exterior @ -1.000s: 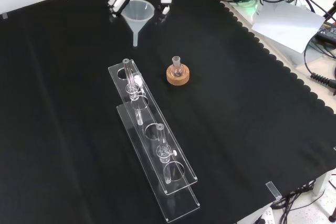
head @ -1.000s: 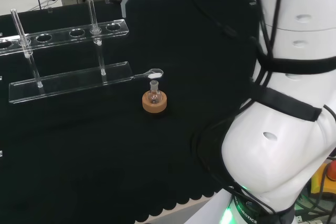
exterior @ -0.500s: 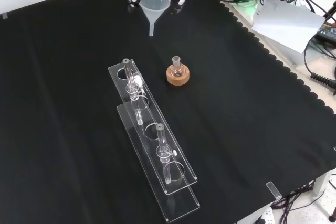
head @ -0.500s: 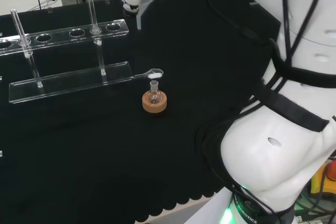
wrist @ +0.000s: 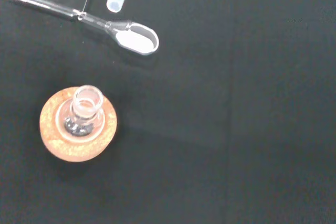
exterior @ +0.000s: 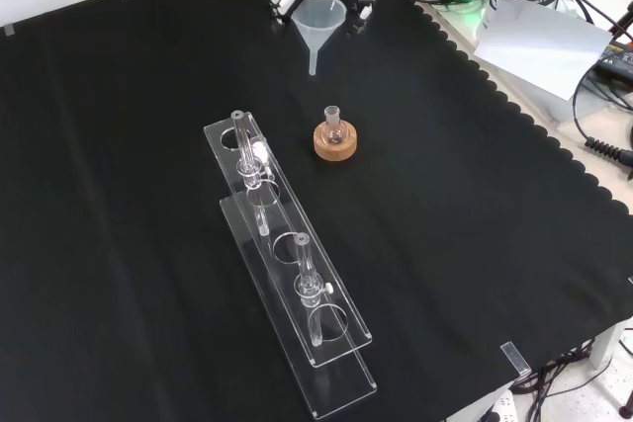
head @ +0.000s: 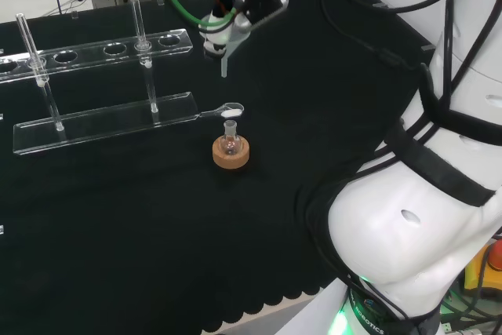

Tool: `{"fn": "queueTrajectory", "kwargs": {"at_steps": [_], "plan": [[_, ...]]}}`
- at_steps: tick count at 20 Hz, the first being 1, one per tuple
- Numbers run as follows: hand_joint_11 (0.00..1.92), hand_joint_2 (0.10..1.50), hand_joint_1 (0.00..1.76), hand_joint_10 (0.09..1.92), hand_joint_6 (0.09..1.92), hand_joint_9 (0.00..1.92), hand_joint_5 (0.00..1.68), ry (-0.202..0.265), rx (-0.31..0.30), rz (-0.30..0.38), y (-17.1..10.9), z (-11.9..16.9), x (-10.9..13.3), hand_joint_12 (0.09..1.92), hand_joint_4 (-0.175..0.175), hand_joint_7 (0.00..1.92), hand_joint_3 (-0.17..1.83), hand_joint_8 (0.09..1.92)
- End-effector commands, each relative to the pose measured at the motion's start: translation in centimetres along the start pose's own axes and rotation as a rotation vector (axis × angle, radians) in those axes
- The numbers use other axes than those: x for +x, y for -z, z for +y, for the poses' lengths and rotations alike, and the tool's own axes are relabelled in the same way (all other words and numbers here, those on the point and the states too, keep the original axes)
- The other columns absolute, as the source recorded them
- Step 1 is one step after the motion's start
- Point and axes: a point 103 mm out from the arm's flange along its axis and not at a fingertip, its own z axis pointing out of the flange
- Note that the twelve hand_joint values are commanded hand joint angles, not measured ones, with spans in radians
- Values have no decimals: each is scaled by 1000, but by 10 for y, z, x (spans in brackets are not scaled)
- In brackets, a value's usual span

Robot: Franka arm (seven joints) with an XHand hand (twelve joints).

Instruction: Place the funnel on the round-bottom flask.

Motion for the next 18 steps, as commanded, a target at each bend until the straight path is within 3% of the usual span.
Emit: {"fn": "queueTrajectory", "kwargs": {"at_steps": [1,9,18], "plan": [[781,711,881,616,760,1124,694,-3,16,27,-24,8,7,1139,-59,804,643,790],[781,709,882,615,764,1125,688,5,83,18,-55,22,14,1138,-61,804,650,790],[781,707,883,616,770,1125,684,12,104,18,-70,25,21,1138,-61,804,657,790]]}}
